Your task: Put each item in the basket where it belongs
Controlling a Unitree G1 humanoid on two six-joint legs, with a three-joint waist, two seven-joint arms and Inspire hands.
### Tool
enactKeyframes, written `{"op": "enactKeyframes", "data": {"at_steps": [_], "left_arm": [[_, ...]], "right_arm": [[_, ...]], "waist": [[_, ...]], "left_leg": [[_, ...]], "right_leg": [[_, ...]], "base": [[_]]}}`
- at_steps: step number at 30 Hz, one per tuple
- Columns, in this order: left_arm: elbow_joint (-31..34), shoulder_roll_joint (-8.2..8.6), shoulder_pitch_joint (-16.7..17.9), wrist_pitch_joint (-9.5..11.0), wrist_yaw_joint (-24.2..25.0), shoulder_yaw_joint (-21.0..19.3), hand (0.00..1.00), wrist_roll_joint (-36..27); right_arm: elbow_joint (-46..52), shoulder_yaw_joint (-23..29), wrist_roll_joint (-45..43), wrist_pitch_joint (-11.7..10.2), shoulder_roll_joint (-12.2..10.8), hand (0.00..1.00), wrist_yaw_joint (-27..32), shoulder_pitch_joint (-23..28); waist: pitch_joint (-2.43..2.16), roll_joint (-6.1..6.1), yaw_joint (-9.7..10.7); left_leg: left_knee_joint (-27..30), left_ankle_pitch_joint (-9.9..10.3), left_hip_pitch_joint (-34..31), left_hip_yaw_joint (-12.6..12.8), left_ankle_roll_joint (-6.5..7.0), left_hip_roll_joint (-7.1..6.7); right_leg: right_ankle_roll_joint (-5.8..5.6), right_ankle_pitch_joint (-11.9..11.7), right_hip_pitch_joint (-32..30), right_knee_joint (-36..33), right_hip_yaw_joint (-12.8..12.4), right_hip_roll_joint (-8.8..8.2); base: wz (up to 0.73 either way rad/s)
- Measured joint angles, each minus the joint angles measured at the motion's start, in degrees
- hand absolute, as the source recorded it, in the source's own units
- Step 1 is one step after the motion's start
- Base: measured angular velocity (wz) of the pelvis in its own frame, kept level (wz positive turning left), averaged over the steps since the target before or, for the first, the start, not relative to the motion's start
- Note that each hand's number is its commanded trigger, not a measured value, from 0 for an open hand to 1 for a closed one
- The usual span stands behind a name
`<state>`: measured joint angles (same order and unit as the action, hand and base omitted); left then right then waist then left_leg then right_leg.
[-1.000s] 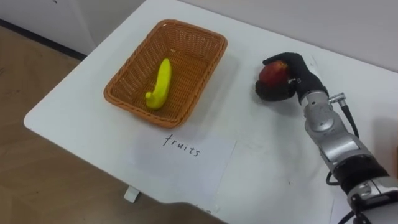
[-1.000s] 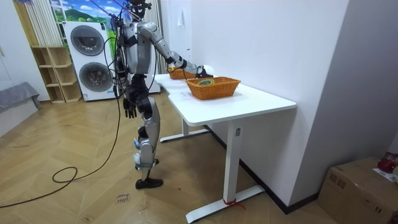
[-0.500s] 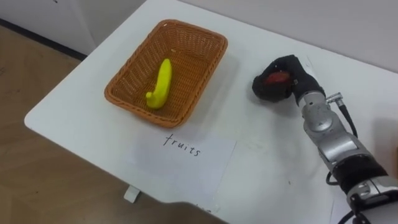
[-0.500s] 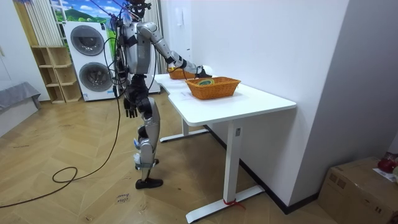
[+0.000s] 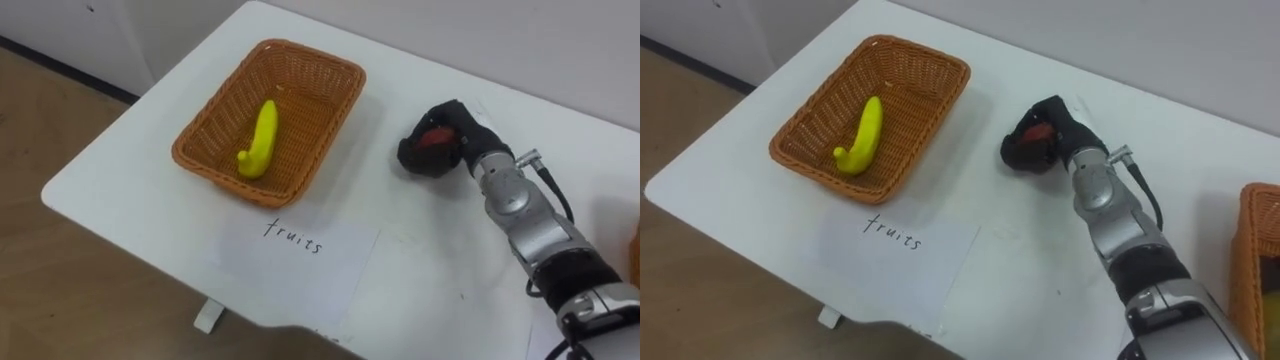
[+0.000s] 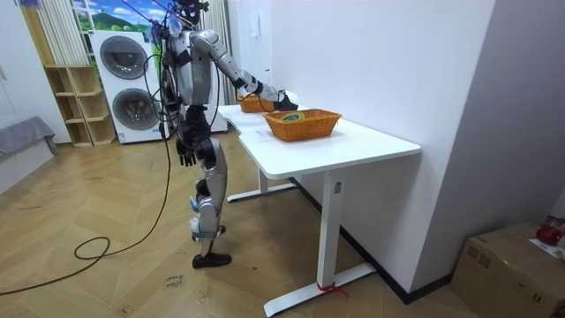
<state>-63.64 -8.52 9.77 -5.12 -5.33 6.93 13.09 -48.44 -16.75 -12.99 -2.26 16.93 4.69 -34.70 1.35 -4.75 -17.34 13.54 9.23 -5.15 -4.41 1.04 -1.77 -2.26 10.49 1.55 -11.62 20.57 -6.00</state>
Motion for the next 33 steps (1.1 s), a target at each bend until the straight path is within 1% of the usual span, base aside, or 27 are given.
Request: {"op": "enactKeyframes", "data": {"at_steps": [1,3,4,5,6,10,15,21,24,27,31,33], "left_arm": [[-0.06,0.01,-0.02,-0.04,-0.22,0.04,0.0,0.0],[-0.55,-0.01,0.0,-0.47,-0.56,-0.07,0.0,0.17],[-0.57,-0.01,0.07,-0.83,-0.71,-0.09,0.0,0.23],[-0.6,-0.03,0.2,-0.9,-0.72,-0.1,0.0,0.24],[-0.53,-0.09,0.57,-0.93,-0.76,-0.12,0.0,0.23],[-0.49,-0.02,1.38,-0.97,-0.78,-0.35,0.0,0.24],[-0.01,0.03,2.96,-1.42,-0.79,-2.82,0.0,0.38],[0.6,0.06,3.53,-1.67,-0.78,-3.85,0.0,1.09],[0.61,0.06,3.28,-1.79,-0.78,-3.87,0.0,1.11],[0.76,-0.2,3.08,-1.81,-0.73,-3.96,0.0,1.15],[0.74,-0.49,3.29,-2.02,-0.73,-4.5,0.0,1.13],[0.74,-0.76,3.47,-2.05,-0.73,-4.61,0.0,1.16]], "right_arm": [[0.0,0.0,-0.13,0.02,0.01,1.0,-0.02,0.0],[1.53,0.0,-0.34,1.47,0.05,1.0,-0.57,0.0],[3.66,0.01,-0.22,1.84,0.16,1.0,-0.57,0.0],[4.58,0.01,-0.09,1.84,0.16,1.0,-0.57,0.0],[6.27,0.01,0.2,1.84,0.17,1.0,-0.57,-0.01],[9.74,0.03,1.46,1.83,0.21,1.0,-0.58,-0.22],[13.77,0.07,1.53,2.28,0.19,1.0,-1.29,-0.21],[19.09,0.06,1.58,2.46,0.2,1.0,-1.38,-0.18],[20.61,-0.02,2.75,2.48,0.16,1.0,-1.36,-0.19],[21.03,-0.08,3.85,2.48,0.17,1.0,-0.63,-0.18],[23.43,-0.93,5.85,3.05,0.17,1.0,-0.44,-0.18],[24.69,-2.32,5.91,3.1,0.21,1.0,-0.23,-0.19]], "waist": [[0.0,0.0,0.01],[-0.21,0.03,-0.02],[-0.21,0.04,-0.01],[-0.21,0.05,0.02],[-0.47,0.0,-0.04],[-0.56,-0.14,-0.06],[-0.72,-0.39,0.14],[-0.78,-0.48,0.79],[-1.09,-0.96,0.6],[-1.28,-1.39,-0.21],[-1.07,-1.68,-0.48],[-0.93,-1.76,-0.57]], "left_leg": [[0.0,0.0,0.22,-0.1,0.0,-0.04],[-0.25,0.0,1.02,-0.21,0.0,-0.04],[-0.45,-0.04,1.47,-0.14,-0.07,-0.04],[-0.61,-0.06,1.81,-0.11,-0.1,-0.04],[-0.9,-0.09,2.31,-0.03,-0.14,-0.03],[-1.31,-0.1,3.73,0.05,-0.15,-0.01],[-1.37,-0.14,4.32,-0.06,-0.19,-0.07],[-1.36,-0.16,4.65,-0.41,-0.22,-0.17],[-1.67,-0.18,4.73,-0.52,-0.24,-0.15],[-1.85,-0.18,4.92,-0.48,-0.25,-0.15],[-1.91,-0.18,4.99,-0.49,-0.24,-0.13],[-2.05,-0.18,4.94,-0.59,-0.25,-0.11]], "right_leg": [[0.0,0.0,0.26,0.02,0.0,0.0],[-0.01,0.01,1.0,0.04,-0.15,0.06],[-0.01,0.0,1.2,0.05,-0.27,0.1],[-0.01,0.01,1.41,0.07,-0.36,0.11],[-0.01,0.01,1.72,0.06,-0.52,0.13],[-0.01,0.01,2.98,0.13,-0.57,0.16],[-0.03,0.02,3.67,0.2,-0.45,0.11],[-0.02,0.02,4.53,0.96,0.04,0.19],[-0.03,0.02,4.6,0.99,-0.01,0.26],[-0.03,0.02,4.61,1.0,-0.02,0.26],[-0.03,0.02,4.64,1.06,0.06,0.25],[-0.03,0.02,4.6,1.07,0.25,0.26]], "base": [[0.05],[-0.02],[-0.07],[-0.07],[-0.05],[-0.01],[0.0],[0.03],[0.03],[-0.01],[0.0],[0.0]]}}
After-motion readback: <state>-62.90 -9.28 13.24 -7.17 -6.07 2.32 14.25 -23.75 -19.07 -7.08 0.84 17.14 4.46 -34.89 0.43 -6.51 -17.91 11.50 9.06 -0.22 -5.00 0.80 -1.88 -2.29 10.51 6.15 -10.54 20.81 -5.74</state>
